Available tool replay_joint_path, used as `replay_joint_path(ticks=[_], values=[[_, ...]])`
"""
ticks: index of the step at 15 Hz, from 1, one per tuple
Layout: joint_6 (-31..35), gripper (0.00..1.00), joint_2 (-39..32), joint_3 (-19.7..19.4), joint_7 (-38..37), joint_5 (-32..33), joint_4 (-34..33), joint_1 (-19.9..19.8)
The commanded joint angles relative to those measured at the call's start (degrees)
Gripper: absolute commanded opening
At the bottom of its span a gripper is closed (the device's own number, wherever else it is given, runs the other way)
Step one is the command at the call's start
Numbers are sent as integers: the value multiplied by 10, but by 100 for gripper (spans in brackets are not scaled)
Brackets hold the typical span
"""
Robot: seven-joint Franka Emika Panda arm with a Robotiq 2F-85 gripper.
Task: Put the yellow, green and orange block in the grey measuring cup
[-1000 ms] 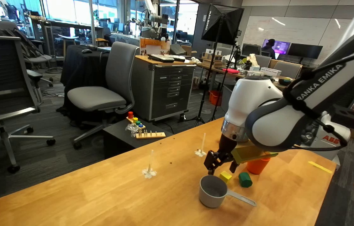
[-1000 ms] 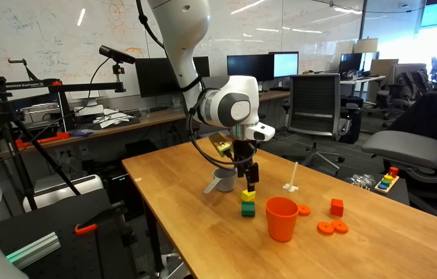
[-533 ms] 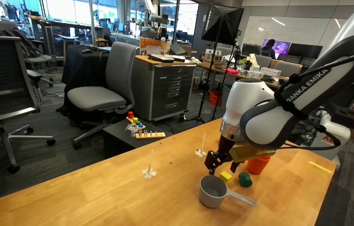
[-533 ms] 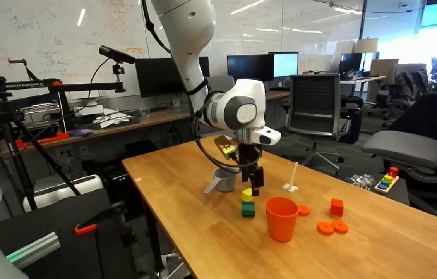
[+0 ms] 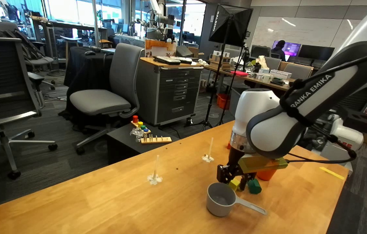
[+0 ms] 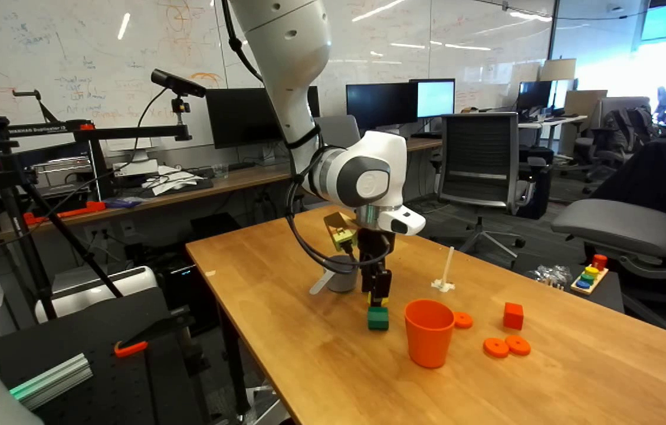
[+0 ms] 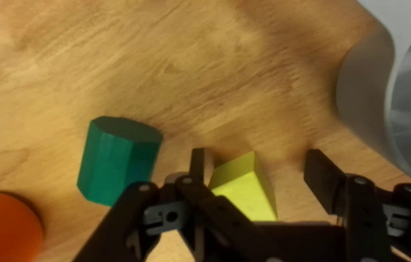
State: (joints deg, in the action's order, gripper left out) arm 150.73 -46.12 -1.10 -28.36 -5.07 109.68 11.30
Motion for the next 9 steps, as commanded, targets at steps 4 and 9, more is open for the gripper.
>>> replay_joint_path(ticks=[4, 9], values=[[-11, 20, 6, -4, 18, -21, -3, -8], [-10, 9, 22, -6, 12, -26, -4, -13]])
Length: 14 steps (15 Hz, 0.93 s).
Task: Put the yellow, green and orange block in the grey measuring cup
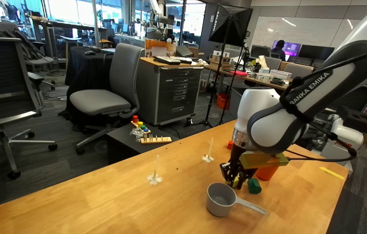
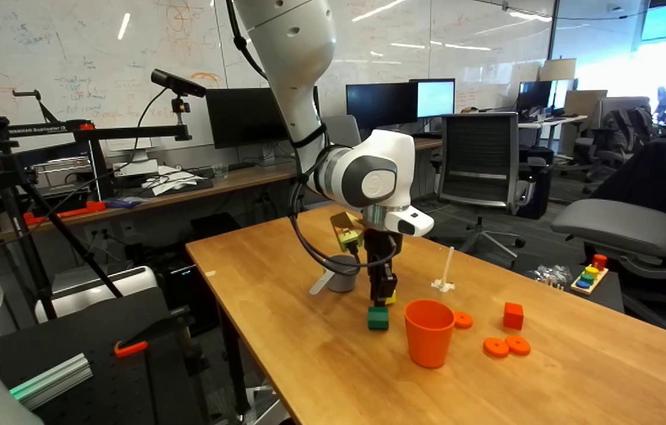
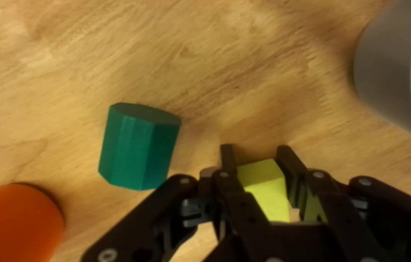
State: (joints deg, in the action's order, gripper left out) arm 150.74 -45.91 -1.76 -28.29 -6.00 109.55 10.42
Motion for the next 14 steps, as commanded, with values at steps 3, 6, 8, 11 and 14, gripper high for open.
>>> replay_joint_path(ticks=[3, 6, 8, 11, 14], values=[[-12, 9, 66, 7, 12, -19, 8, -1], [-15, 9, 123, 18, 12, -19, 24, 6], [-21, 9, 162, 31, 11, -22, 41, 11], [-39, 9, 205, 61, 7, -44, 73, 14], [-54, 9, 229, 90, 4, -82, 119, 16]])
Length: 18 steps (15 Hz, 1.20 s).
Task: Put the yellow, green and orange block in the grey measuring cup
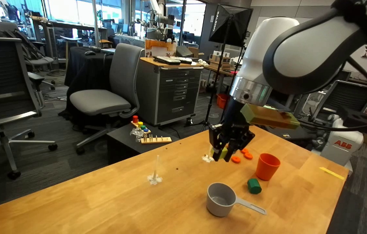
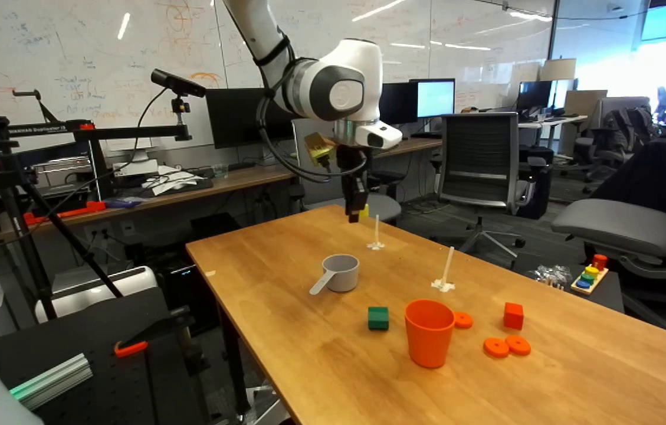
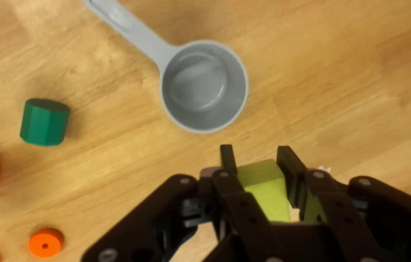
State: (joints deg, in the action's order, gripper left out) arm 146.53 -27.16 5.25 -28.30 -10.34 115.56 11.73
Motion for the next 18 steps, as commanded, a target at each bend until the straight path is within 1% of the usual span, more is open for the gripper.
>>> replay_joint_path(ticks=[1, 4, 7, 13, 18], values=[[-14, 9, 45, 27, 4, -49, 74, 5], [-10, 9, 46, 42, 11, -71, 107, 7], [1, 9, 34, 49, 27, -79, 116, 5], [27, 9, 3, 34, 37, -57, 98, 11], [58, 9, -27, 8, 31, -26, 77, 20]])
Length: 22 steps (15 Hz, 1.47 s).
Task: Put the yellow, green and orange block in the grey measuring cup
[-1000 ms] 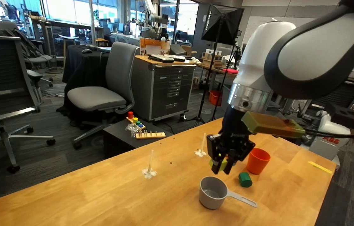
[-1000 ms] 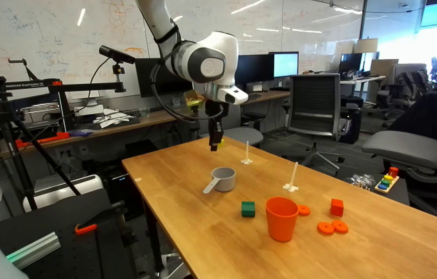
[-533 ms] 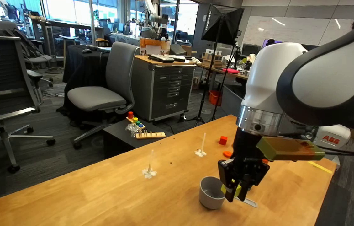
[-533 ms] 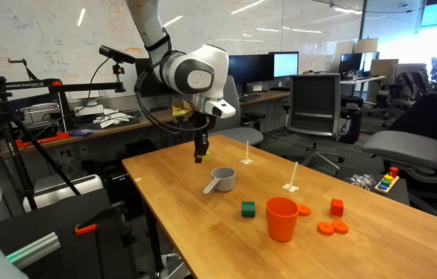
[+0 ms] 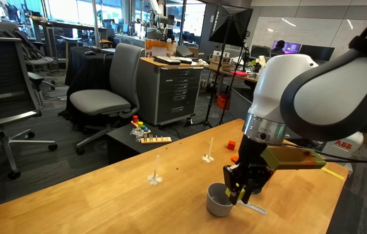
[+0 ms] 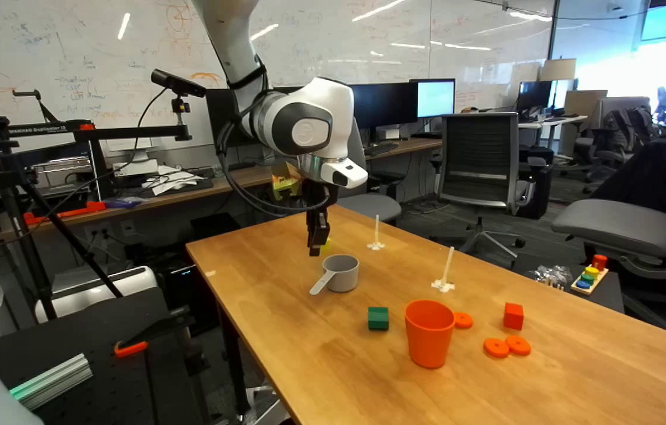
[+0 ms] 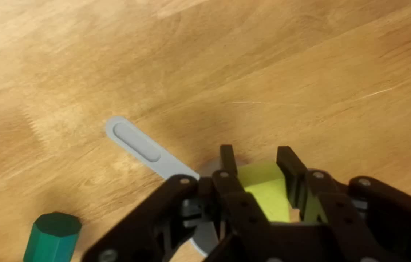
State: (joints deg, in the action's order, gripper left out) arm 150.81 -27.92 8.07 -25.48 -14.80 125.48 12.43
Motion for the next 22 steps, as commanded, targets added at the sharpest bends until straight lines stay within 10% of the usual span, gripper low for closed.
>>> replay_joint_path(ticks=[1, 2, 3, 9, 22], values=[[17, 9, -25, -23, 2, 23, -27, 13], [13, 9, -31, -26, 2, 29, -33, 14], [13, 59, -34, -32, -4, 33, -37, 17], [7, 97, -28, -43, -5, 48, -48, 20], [17, 100, 46, -171, -210, 136, 58, 33]])
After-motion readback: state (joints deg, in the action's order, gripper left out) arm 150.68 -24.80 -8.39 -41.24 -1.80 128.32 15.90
